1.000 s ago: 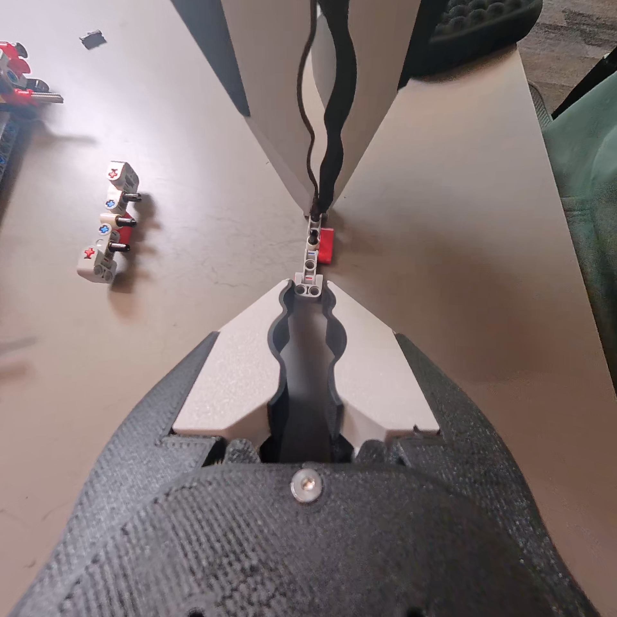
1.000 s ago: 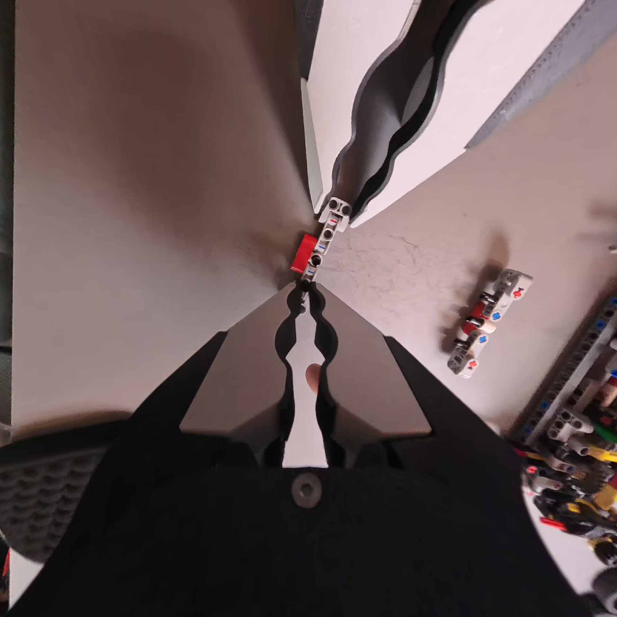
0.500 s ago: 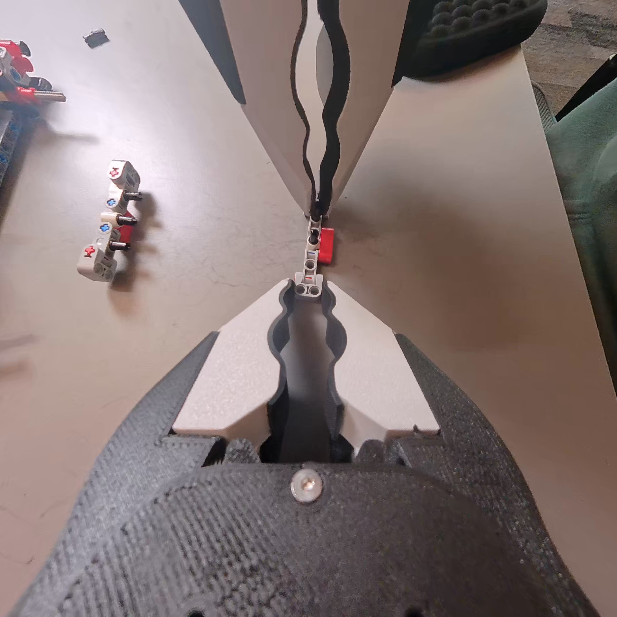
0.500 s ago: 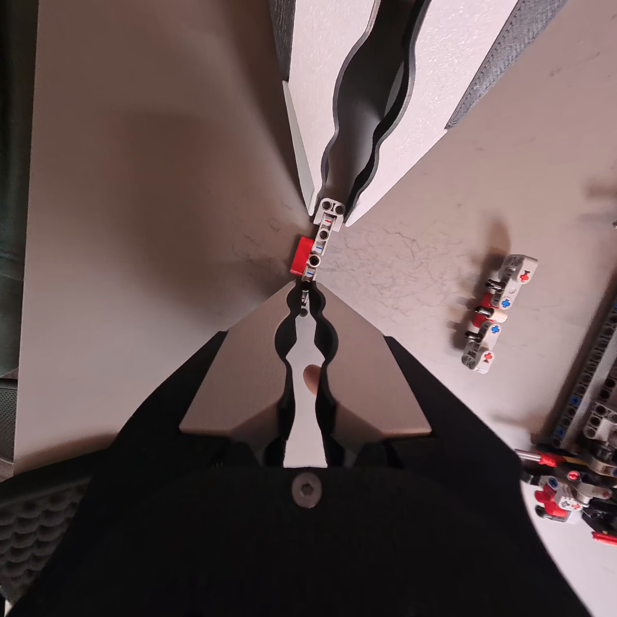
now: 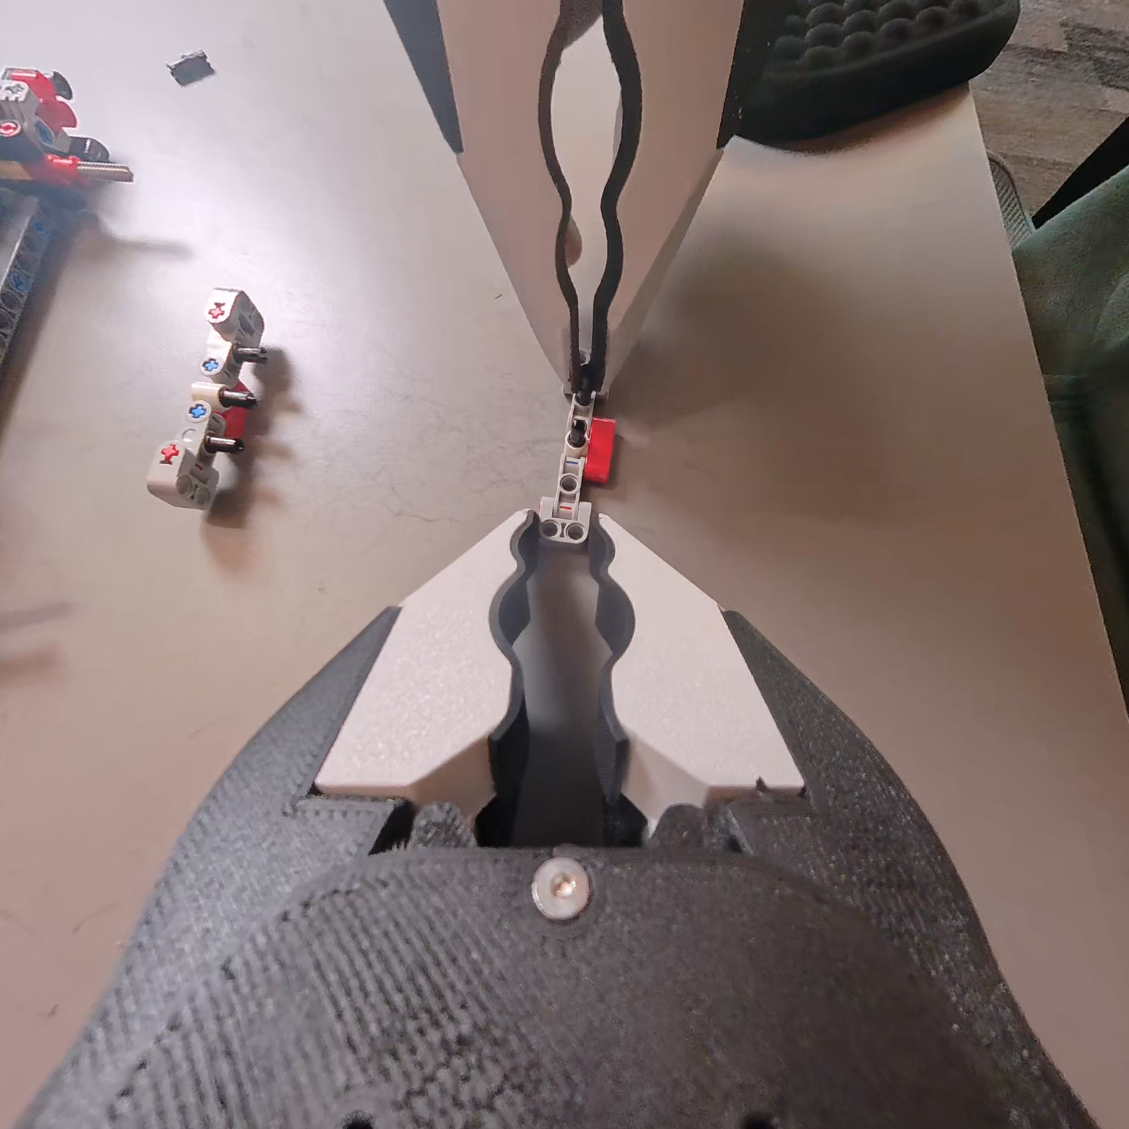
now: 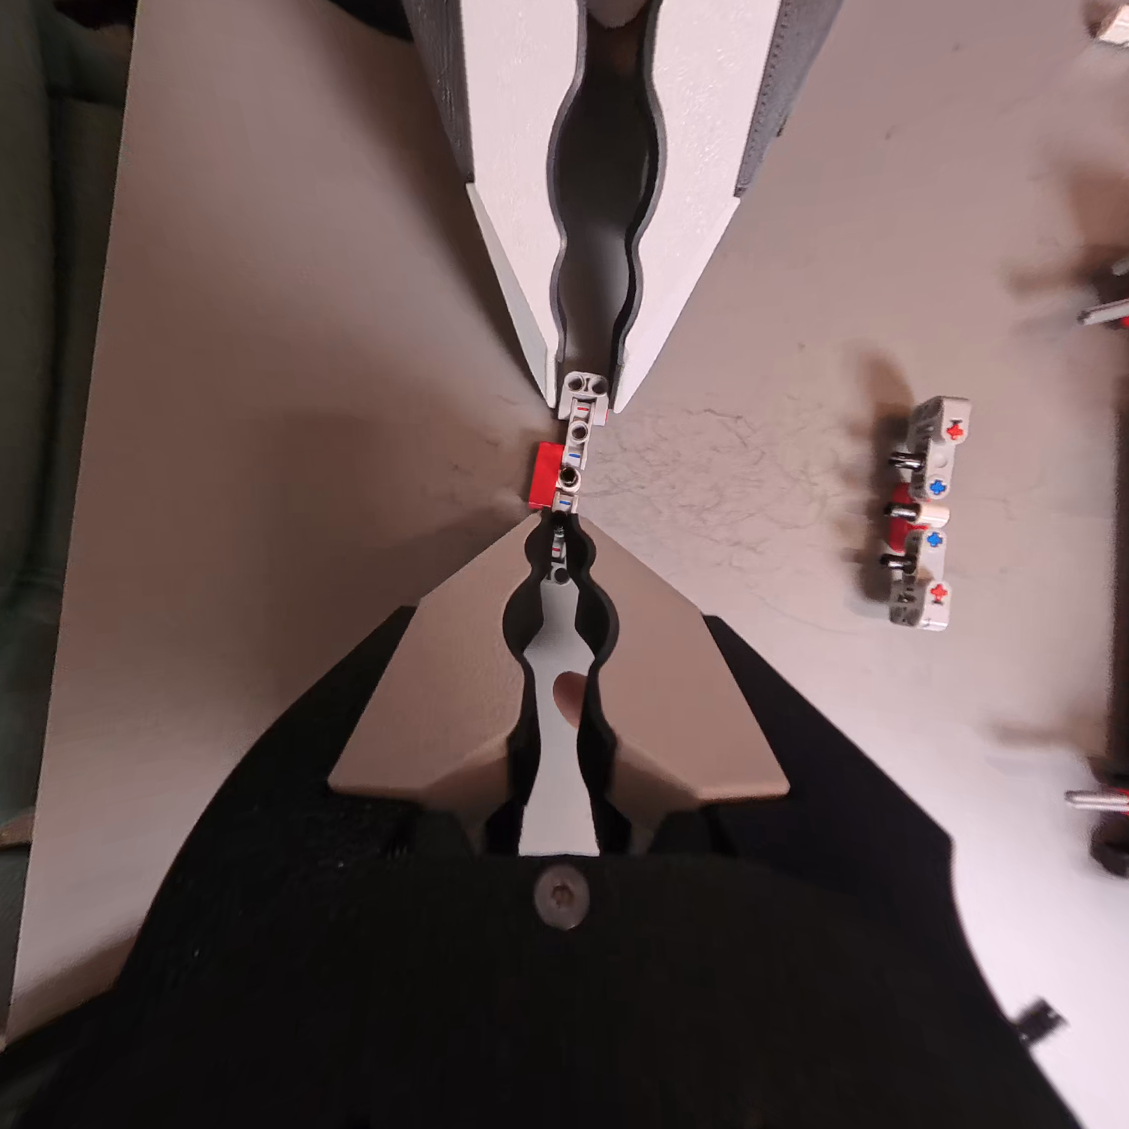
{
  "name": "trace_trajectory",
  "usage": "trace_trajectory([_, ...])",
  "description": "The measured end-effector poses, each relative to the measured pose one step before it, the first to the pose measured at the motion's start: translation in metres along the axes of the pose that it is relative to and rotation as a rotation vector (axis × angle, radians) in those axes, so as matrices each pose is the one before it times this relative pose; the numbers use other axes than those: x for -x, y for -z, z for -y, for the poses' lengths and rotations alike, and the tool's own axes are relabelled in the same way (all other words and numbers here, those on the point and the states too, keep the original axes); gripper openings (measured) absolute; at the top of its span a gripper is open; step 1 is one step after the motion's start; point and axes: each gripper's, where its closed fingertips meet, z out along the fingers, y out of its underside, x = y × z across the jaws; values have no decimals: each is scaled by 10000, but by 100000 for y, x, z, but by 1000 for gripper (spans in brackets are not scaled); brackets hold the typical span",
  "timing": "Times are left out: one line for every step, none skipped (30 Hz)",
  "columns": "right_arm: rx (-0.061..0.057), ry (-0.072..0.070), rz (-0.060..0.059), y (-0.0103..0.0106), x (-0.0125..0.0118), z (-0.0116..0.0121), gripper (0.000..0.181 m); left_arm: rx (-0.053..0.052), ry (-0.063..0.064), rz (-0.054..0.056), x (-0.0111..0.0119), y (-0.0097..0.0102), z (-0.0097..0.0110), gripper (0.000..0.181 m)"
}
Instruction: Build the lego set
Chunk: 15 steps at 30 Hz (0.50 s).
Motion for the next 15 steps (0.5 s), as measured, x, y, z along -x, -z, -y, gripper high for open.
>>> trace_trajectory([-129,-124,-173,-7,-14,13,3,-2,32,52,-28,1,-6,15])
trace_trajectory([-91,-64,-189,1,-4,6,3,-1,17,61,-54,-5,-6,15])
trace_trajectory([-92,-118,-177,-10,-8,12,3,0,3,61,-58,3,-2,15])
trace_trajectory([-75,-136,-147,-15,7,-1,3,2,-22,45,-63,-12,-3,15])
trace_trajectory([-41,-49,-126,-10,12,-5,3,4,-37,16,-59,-9,10,15])
trace_trajectory([-11,-5,-98,-38,8,4,3,4,-3,-8,-46,-25,16,15])
trace_trajectory([-20,9,-50,-60,23,6,3,1,8,-7,-31,-21,16,15])
trace_trajectory([-58,-47,11,-39,18,-4,3,-2,-1,-9,-26,-19,4,15])
trace_trajectory([-140,-113,46,-14,55,-11,3,-3,-15,-3,-29,-8,6,15])
trace_trajectory([-179,-179,78,53,103,-33,3,-1,-36,-9,-94,-29,18,15])
trace_trajectory([-177,-194,151,103,209,-49,3,3,-52,-27,-130,-43,25,15])
trace_trajectory([-232,-243,100,129,62,-38,2,2,-43,-7,-93,-33,18,15])
trace_trajectory([-302,-223,-34,93,-121,51,2,0,-12,13,-1,-1,-1,15])
trace_trajectory([-360,-215,-8,2,-26,59,2,1,6,-8,-9,13,2,15])
trace_trajectory([-340,-328,86,4,30,41,2,0,9,-20,-6,11,-8,15])
